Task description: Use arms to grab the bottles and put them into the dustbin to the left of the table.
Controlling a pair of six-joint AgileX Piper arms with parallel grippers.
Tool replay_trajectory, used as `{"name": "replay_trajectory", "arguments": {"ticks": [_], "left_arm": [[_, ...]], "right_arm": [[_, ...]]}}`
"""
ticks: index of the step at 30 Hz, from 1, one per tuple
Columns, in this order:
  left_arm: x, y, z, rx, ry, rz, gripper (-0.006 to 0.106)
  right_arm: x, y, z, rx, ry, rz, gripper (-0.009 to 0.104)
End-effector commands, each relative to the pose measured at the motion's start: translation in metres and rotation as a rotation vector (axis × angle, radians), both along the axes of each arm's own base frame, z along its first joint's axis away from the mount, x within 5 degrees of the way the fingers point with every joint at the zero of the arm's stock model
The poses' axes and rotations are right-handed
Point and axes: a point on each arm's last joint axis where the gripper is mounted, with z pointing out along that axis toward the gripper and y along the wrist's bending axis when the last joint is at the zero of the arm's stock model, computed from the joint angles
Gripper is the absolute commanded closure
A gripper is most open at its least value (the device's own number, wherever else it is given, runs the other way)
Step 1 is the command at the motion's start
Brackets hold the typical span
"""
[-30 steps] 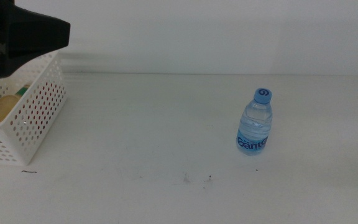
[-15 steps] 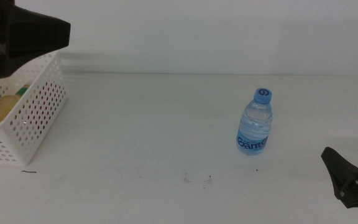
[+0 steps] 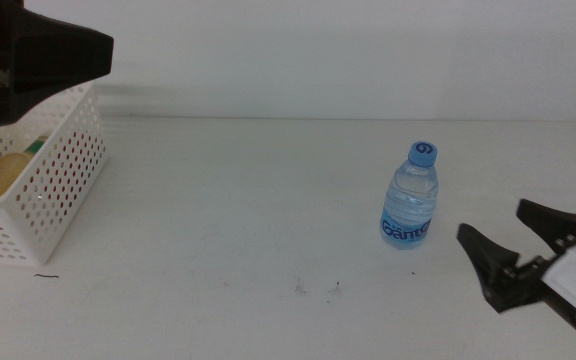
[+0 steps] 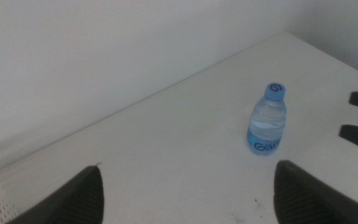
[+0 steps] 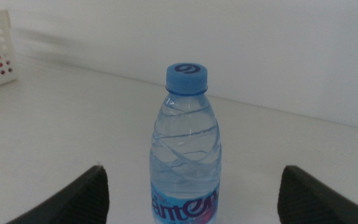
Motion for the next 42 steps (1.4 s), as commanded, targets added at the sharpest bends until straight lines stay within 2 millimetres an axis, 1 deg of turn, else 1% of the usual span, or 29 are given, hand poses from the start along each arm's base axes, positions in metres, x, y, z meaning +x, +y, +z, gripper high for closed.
{"name": "replay_trajectory", "arguments": {"ticks": [1, 6, 9, 15, 18, 22, 25, 26, 28, 29, 31, 32, 33, 34, 36, 38, 40, 42], "left_arm": [[-0.001, 0.0, 0.001, -0.005, -0.013, 0.004, 0.007], [-0.001, 0.0, 0.001, -0.005, -0.013, 0.004, 0.007], [-0.001, 0.0, 0.001, -0.005, -0.013, 0.004, 0.007], [-0.001, 0.0, 0.001, -0.005, -0.013, 0.004, 0.007], [-0.001, 0.0, 0.001, -0.005, -0.013, 0.004, 0.007], [-0.001, 0.0, 0.001, -0.005, -0.013, 0.004, 0.007], [-0.001, 0.0, 0.001, -0.006, -0.015, 0.005, 0.007], [-0.001, 0.0, 0.001, -0.006, -0.015, 0.005, 0.007], [-0.001, 0.0, 0.001, -0.006, -0.015, 0.005, 0.007], [-0.001, 0.0, 0.001, -0.006, -0.015, 0.005, 0.007], [-0.001, 0.0, 0.001, -0.006, -0.015, 0.005, 0.007], [-0.001, 0.0, 0.001, -0.006, -0.015, 0.005, 0.007], [0.0, 0.0, 0.002, -0.007, -0.017, 0.006, 0.007], [0.0, 0.0, 0.002, -0.007, -0.017, 0.006, 0.007], [0.0, 0.0, 0.002, -0.007, -0.017, 0.006, 0.007], [0.0, 0.0, 0.002, -0.007, -0.017, 0.006, 0.007], [0.0, 0.0, 0.002, -0.007, -0.017, 0.006, 0.007], [0.0, 0.0, 0.001, -0.006, -0.015, 0.006, 0.007]], "right_arm": [[0.011, 0.005, -0.001, -0.026, 0.009, -0.021, 0.002], [0.036, 0.021, -0.01, -0.053, 0.037, 0.019, 0.002], [0.054, 0.027, -0.018, -0.059, 0.057, 0.021, 0.002], [0.089, 0.038, -0.028, -0.055, 0.058, 0.024, 0.002], [0.102, 0.046, -0.034, -0.04, 0.069, 0.037, 0.002], [0.115, 0.059, -0.041, -0.04, 0.068, 0.062, 0.002], [0.123, 0.061, -0.051, -0.042, 0.084, 0.057, 0.003], [0.126, 0.061, -0.054, -0.04, 0.092, 0.046, 0.006], [0.129, 0.061, -0.058, -0.045, 0.102, 0.034, 0.019], [0.129, 0.061, -0.059, -0.05, 0.103, 0.03, 0.033], [0.13, 0.061, -0.059, -0.065, 0.091, 0.033, 0.067], [0.13, 0.063, -0.057, -0.06, 0.077, 0.039, 0.089], [0.13, 0.065, -0.054, -0.045, 0.061, 0.037, 0.096], [0.13, 0.069, -0.05, -0.035, 0.044, 0.042, 0.096], [0.132, 0.086, -0.036, -0.024, 0.007, 0.079, 0.096], [0.136, 0.111, -0.023, -0.037, -0.005, 0.142, 0.096], [0.146, 0.139, -0.007, -0.064, -0.012, 0.202, 0.096], [0.158, 0.167, 0.003, -0.09, 0.007, 0.246, 0.096]]}}
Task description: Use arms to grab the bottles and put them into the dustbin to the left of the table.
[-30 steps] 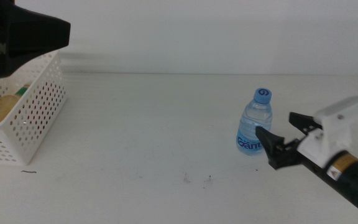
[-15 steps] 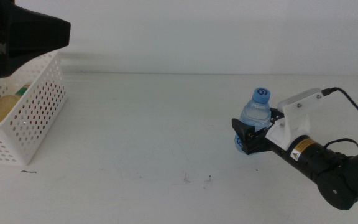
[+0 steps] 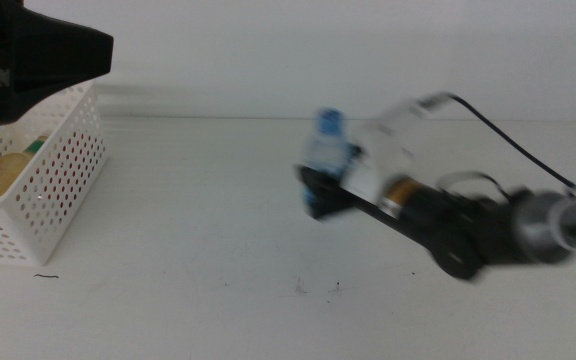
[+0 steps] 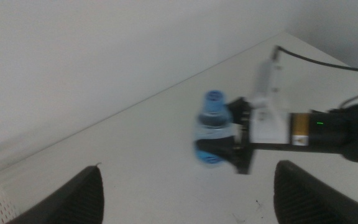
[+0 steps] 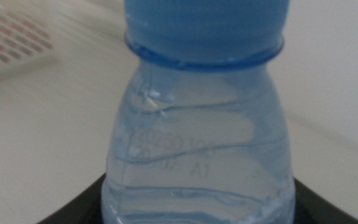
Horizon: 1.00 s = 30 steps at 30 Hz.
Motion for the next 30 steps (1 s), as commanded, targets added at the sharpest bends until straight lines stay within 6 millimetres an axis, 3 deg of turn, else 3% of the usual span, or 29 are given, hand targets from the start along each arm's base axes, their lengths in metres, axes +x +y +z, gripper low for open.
{"name": "replay_trajectory", "arguments": {"ticks": [1, 6, 10, 17, 19, 22, 27, 30], "left_arm": [[0.0, 0.0, 0.001, -0.007, -0.011, 0.005, 0.007], [0.0, 0.0, 0.001, -0.007, -0.011, 0.005, 0.007], [0.0, 0.0, 0.001, -0.007, -0.011, 0.005, 0.007], [0.0, 0.0, 0.001, -0.007, -0.011, 0.005, 0.007], [0.0, 0.0, 0.001, -0.007, -0.011, 0.005, 0.007], [0.0, 0.0, 0.001, -0.007, -0.011, 0.005, 0.007], [0.0, 0.0, 0.001, -0.007, -0.011, 0.005, 0.007], [0.0, 0.0, 0.001, -0.007, -0.011, 0.005, 0.007]], "right_arm": [[0.012, 0.031, 0.025, 0.025, -0.062, 0.059, 0.096], [0.037, 0.074, 0.01, 0.076, -0.039, 0.104, 0.096], [0.046, 0.094, -0.009, 0.067, -0.025, 0.121, 0.097], [0.055, 0.104, -0.027, 0.087, -0.009, 0.101, 0.096], [0.055, 0.104, -0.033, 0.085, 0.004, 0.093, 0.091], [0.055, 0.104, -0.034, 0.073, 0.01, 0.092, 0.072], [0.055, 0.104, -0.034, 0.074, 0.01, 0.092, 0.005], [0.046, 0.101, -0.03, -0.01, 0.102, 0.08, 0.005]]}}
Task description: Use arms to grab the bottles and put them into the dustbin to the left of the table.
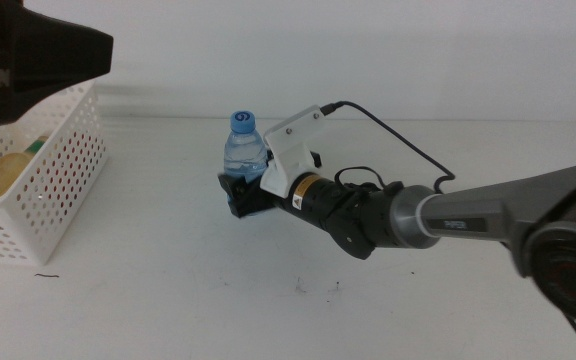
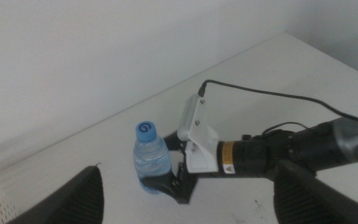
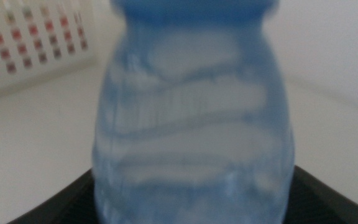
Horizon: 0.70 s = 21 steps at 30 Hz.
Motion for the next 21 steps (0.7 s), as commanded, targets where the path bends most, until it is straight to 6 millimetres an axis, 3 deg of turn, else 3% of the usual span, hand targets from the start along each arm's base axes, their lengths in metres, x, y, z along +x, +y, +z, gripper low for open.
{"name": "replay_trajectory", "arguments": {"ticks": [1, 3, 6, 10, 11, 16, 18, 21], "left_arm": [[0.0, 0.0, 0.001, -0.007, -0.011, 0.005, 0.007], [0.0, 0.0, 0.001, -0.007, -0.011, 0.005, 0.007], [0.0, 0.0, 0.001, -0.007, -0.011, 0.005, 0.007], [0.0, 0.0, 0.001, -0.007, -0.011, 0.005, 0.007], [0.0, 0.0, 0.001, -0.007, -0.011, 0.005, 0.007], [0.0, 0.0, 0.001, -0.007, -0.011, 0.005, 0.007], [0.0, 0.0, 0.001, -0.007, -0.011, 0.005, 0.007], [0.0, 0.0, 0.001, -0.007, -0.011, 0.005, 0.007]], "right_arm": [[-0.014, -0.002, 0.013, -0.063, 0.055, 0.002, 0.006], [-0.036, -0.014, 0.023, -0.084, 0.085, 0.01, 0.007], [-0.078, -0.048, 0.044, -0.086, 0.114, 0.005, 0.007], [-0.133, -0.096, 0.1, -0.107, 0.126, -0.023, 0.007], [-0.141, -0.104, 0.113, -0.132, 0.144, -0.035, 0.008], [-0.17, -0.135, 0.222, -0.13, 0.147, -0.107, 0.008], [-0.178, -0.143, 0.253, -0.127, 0.161, -0.126, 0.008], [-0.185, -0.148, 0.278, -0.155, 0.239, -0.137, 0.008]]}}
